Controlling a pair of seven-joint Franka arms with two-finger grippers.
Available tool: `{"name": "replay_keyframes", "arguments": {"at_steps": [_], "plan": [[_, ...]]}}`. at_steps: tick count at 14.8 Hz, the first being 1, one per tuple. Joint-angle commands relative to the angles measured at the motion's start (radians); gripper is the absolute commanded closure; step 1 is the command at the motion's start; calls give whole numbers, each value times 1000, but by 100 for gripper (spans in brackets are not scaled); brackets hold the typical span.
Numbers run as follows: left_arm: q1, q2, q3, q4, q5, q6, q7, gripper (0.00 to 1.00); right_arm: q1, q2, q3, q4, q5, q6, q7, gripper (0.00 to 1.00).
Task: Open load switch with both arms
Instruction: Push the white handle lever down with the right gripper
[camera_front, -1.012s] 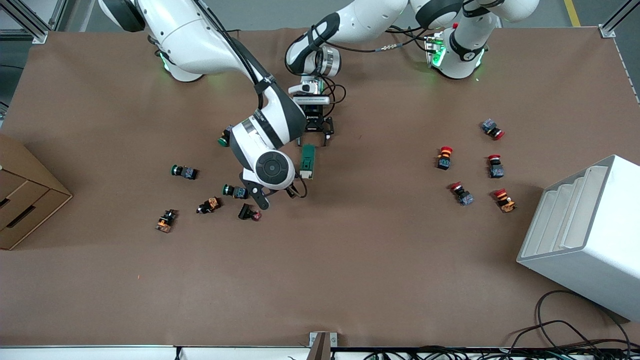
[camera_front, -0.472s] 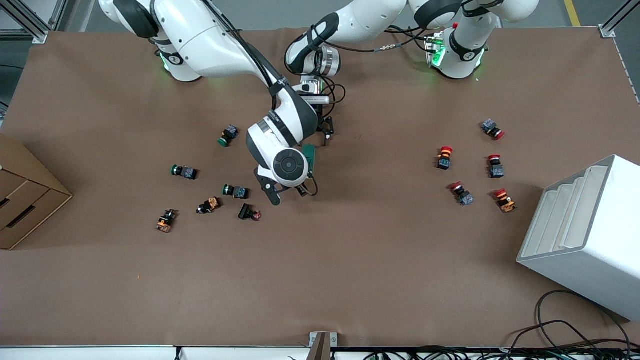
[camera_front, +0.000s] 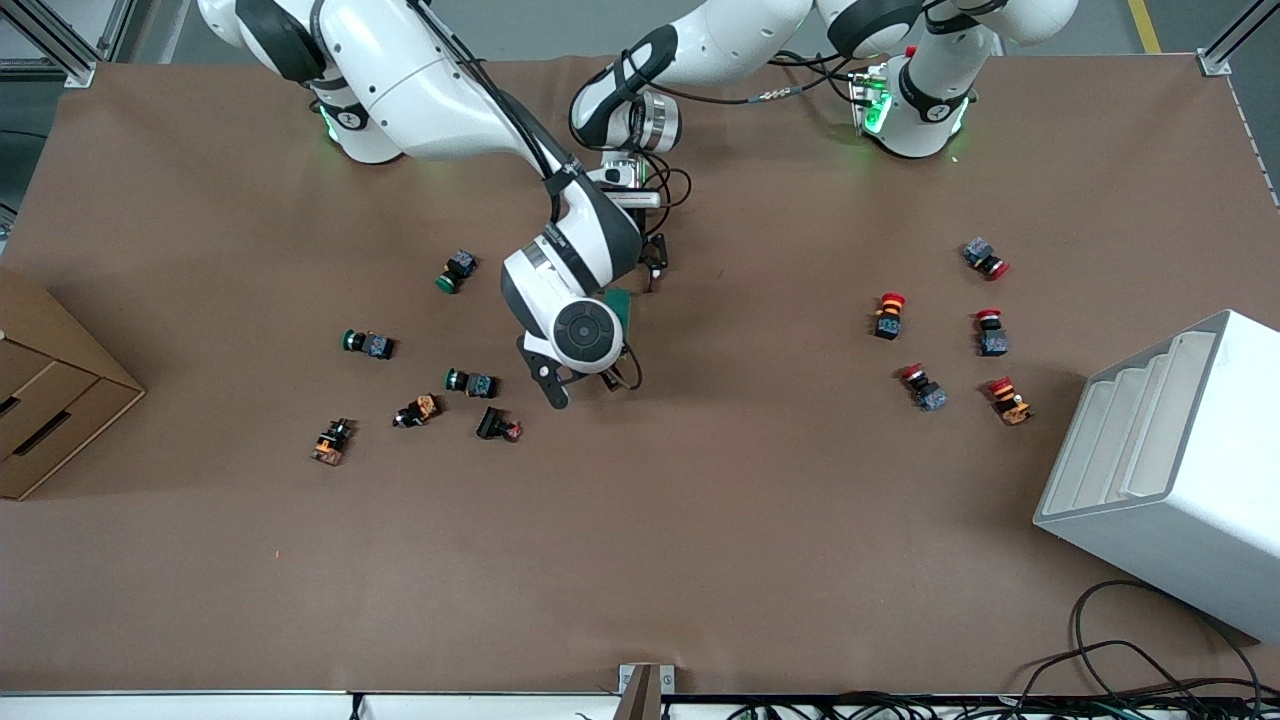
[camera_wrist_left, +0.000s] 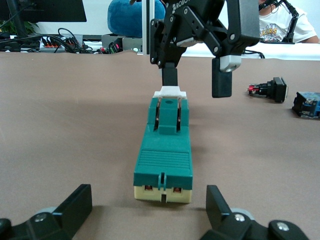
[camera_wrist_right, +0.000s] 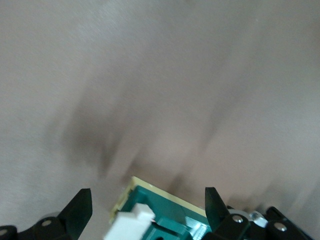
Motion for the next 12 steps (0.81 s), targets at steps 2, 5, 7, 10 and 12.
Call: {"name": "replay_keyframes", "arguments": {"at_steps": [2, 5, 7, 10, 12], "plan": [[-18, 71, 2, 42, 4, 40, -51, 0, 40, 1, -5, 17, 18, -72, 12, 0], [-18, 69, 1, 41, 4, 40, -51, 0, 54, -1, -5, 17, 20, -103, 10, 0], [-20, 69, 1, 41, 4, 40, -51, 0, 44, -5, -5, 49, 21, -173, 7, 0], [-20, 68, 1, 41, 4, 40, -51, 0, 39, -14, -5, 96, 21, -273, 3, 0], [-21, 69, 1, 39, 4, 36, -51, 0, 40, -18, -5, 97, 21, -285, -4, 0]]}}
